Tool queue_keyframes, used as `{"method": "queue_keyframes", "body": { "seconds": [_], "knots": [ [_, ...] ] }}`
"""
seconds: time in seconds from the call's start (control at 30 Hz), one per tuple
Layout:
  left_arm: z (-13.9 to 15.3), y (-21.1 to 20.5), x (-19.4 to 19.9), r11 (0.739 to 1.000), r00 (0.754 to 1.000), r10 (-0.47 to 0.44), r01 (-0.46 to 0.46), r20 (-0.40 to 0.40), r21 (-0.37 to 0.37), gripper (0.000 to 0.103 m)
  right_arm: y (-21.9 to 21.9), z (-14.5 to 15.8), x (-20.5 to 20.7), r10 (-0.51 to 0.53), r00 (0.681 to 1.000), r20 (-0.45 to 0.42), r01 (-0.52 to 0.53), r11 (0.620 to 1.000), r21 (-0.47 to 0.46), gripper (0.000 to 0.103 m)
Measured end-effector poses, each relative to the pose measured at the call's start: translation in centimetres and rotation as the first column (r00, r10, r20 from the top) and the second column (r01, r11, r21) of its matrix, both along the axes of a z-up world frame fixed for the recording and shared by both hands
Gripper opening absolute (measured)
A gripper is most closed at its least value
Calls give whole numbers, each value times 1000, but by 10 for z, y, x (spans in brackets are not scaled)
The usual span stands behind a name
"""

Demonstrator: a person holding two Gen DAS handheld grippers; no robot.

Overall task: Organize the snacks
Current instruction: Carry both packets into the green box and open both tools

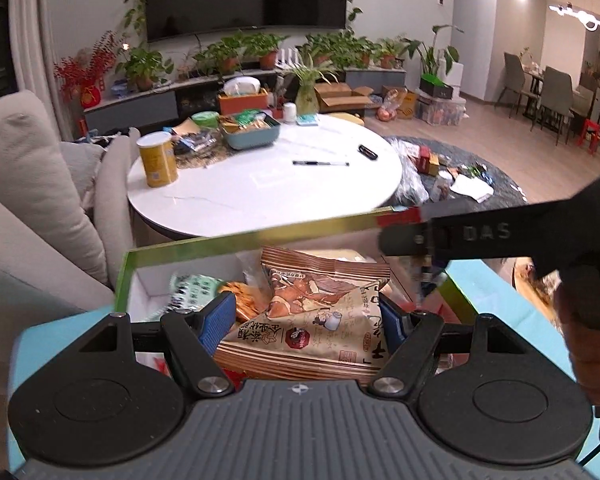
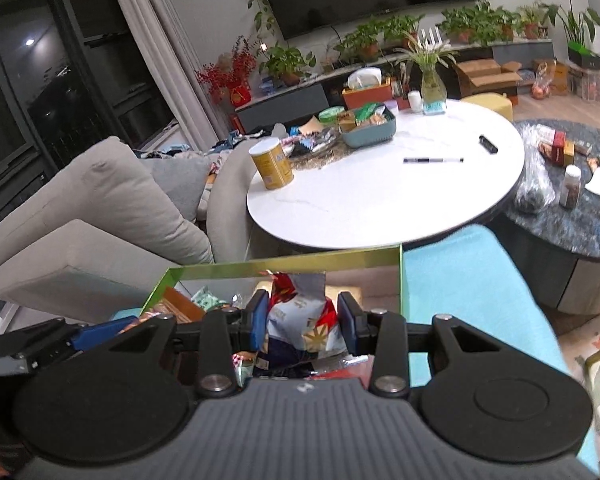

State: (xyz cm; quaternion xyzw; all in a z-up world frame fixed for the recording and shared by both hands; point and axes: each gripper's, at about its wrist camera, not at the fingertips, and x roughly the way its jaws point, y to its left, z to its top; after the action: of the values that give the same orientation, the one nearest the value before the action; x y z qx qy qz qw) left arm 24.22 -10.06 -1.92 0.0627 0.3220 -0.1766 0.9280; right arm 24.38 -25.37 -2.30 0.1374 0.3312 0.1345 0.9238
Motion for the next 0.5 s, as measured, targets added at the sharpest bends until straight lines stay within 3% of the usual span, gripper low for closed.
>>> {"method": "queue_keyframes", "body": {
  "seconds": [0.2,0.27,0.5],
  "knots": [
    [-10,-3,3,1000,1000,-11,11,-17,16,72,1,-2,0,-39,999,-10,39,999,6,82],
    [-8,1,0,1000,1000,-2,2,-7,8,77,0,3,-3,-34,999,16,34,999,-1,82],
    [6,13,-12,1000,999,30,-30,31,-2,81,-5,15,-12,-31,998,52,31,1000,0,82]
  ]
}}
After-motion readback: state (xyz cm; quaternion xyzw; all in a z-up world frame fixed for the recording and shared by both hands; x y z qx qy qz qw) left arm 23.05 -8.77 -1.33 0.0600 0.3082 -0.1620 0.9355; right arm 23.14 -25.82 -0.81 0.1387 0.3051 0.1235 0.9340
